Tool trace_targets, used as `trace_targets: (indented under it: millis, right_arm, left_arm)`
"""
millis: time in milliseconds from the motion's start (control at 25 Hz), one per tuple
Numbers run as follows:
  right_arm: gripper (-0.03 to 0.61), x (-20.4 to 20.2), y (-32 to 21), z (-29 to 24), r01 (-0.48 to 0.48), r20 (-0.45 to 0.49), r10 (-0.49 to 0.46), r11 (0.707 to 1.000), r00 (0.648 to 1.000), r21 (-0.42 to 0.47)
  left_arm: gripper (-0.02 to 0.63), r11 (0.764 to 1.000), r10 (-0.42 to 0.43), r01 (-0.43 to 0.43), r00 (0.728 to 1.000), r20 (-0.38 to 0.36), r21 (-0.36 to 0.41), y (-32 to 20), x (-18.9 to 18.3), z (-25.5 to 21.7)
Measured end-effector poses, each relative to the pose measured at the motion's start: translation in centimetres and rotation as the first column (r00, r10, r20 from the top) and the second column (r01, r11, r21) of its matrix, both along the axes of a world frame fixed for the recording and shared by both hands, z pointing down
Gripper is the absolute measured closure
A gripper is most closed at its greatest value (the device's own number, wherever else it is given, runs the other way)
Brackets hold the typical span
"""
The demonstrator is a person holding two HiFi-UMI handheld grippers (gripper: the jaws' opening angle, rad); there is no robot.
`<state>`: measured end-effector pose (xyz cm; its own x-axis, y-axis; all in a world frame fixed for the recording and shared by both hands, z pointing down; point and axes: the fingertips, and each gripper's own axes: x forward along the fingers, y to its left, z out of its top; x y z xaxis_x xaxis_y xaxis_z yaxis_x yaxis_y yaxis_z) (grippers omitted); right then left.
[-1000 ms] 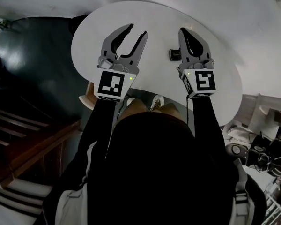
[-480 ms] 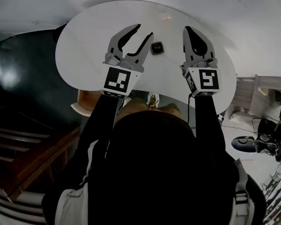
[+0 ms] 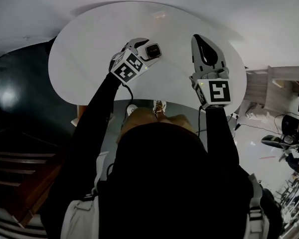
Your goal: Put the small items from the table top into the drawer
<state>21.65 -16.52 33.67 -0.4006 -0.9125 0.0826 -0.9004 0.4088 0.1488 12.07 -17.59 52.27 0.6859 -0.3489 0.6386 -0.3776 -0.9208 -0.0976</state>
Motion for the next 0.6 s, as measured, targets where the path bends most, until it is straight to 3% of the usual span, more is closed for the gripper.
trace_targets:
  millis: [200, 480, 600]
  right_arm:
    - [0.552, 3.4, 1.0, 1.2, -0.066, -0.014, 0.065, 0.997, 0.998, -0.029]
    - [0.552, 8.0, 2.4, 2.9, -0.153, -0.023, 0.151, 0.986, 0.988, -0.062]
    - [0.552, 8.6, 2.8, 2.8, -0.166, -0.022, 0.165, 0.984, 0.986, -0.059]
  left_arm:
    - [0.272, 0.991, 0.085, -0.069, 0.984, 0.153, -0.111, -0.3, 0.2, 7.2]
    - [0.264, 0.971, 0.148, -0.096, 0.961, 0.232, -0.219, -1.2, 0.9, 12.0]
    - [0.288, 0.969, 0.15, -0.092, 0.957, 0.249, -0.229, -0.9, 0.4, 12.9]
